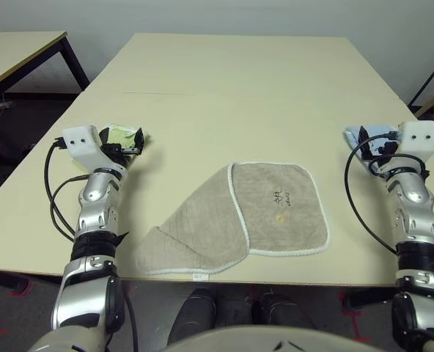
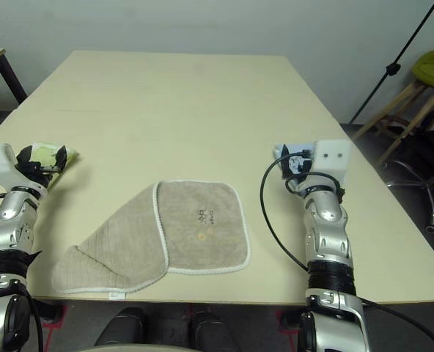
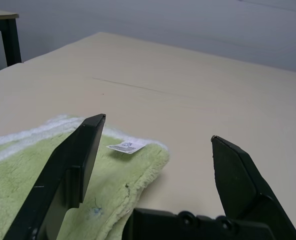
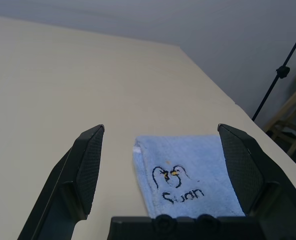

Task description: Fold the towel and set it aside.

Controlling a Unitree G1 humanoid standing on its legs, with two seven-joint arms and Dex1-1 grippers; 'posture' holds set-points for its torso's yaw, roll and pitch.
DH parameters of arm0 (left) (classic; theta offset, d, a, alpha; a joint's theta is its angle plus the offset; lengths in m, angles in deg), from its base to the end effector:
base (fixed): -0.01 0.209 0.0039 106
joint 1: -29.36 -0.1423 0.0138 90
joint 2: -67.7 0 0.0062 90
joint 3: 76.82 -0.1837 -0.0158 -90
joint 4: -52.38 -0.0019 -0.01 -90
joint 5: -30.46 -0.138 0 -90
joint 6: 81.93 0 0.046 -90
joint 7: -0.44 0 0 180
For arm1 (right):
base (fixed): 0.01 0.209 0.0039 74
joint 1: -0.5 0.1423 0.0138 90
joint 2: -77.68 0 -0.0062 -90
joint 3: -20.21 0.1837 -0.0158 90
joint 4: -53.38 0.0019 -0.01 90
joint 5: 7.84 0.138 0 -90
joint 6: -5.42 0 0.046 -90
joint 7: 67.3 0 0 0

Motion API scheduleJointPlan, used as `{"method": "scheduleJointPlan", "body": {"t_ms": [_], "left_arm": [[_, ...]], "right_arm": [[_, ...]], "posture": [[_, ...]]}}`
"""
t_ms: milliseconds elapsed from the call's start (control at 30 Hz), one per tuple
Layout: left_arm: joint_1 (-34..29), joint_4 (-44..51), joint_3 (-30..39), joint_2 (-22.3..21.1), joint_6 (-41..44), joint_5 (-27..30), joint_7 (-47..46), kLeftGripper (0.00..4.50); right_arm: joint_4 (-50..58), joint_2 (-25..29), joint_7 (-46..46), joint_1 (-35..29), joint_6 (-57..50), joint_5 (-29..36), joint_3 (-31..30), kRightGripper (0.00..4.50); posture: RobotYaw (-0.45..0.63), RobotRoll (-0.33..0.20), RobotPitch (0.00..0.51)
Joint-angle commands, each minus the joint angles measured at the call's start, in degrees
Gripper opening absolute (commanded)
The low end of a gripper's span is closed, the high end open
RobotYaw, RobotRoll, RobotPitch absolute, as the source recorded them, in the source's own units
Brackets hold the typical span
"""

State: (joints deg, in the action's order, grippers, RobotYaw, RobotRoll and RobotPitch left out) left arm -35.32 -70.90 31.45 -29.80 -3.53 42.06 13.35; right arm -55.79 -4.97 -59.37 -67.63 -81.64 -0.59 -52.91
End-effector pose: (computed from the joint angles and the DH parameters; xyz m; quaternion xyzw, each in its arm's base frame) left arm 0.2706 0.2852 0.0904 0.0437 -0.0792 0.0647 0.9938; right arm 0.2645 -0.2743 0.1105 -0.0930 -0.0831 -0.0791 0.9890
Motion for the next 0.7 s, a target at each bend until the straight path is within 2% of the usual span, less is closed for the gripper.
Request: {"method": "scheduleJointPlan", "body": {"t_ms": [33,333,467,600,700], "left_arm": [[-0.99,1.19,0.12,0.23,0.43,0.00,-0.43,4.47],[2.16,2.67,-0.01,-0.45,0.58,0.02,-1.02,4.47],[1.59,3.74,0.26,-1.00,1.70,1.03,0.38,4.47],[-1.17,6.99,0.01,-1.87,5.30,4.36,6.55,4.47],[-2.24,10.47,-0.66,-4.01,9.64,8.71,15.00,4.47]], "right_arm": [[0.20,-0.24,0.76,-0.08,-0.98,0.22,-0.72,4.50],[1.27,1.13,3.62,2.53,-3.45,0.54,-1.38,4.50],[1.91,1.73,9.05,3.97,-7.63,1.51,-3.95,4.50],[6.18,6.23,14.49,4.48,-16.04,3.31,-4.54,4.50],[8.93,9.56,16.86,5.42,-22.80,4.33,-4.60,4.50]], "posture": [[0.09,0.000,0.038],[0.12,0.000,0.049],[0.13,0.000,0.035],[0.13,0.000,0.010],[0.13,0.000,0.005]]}}
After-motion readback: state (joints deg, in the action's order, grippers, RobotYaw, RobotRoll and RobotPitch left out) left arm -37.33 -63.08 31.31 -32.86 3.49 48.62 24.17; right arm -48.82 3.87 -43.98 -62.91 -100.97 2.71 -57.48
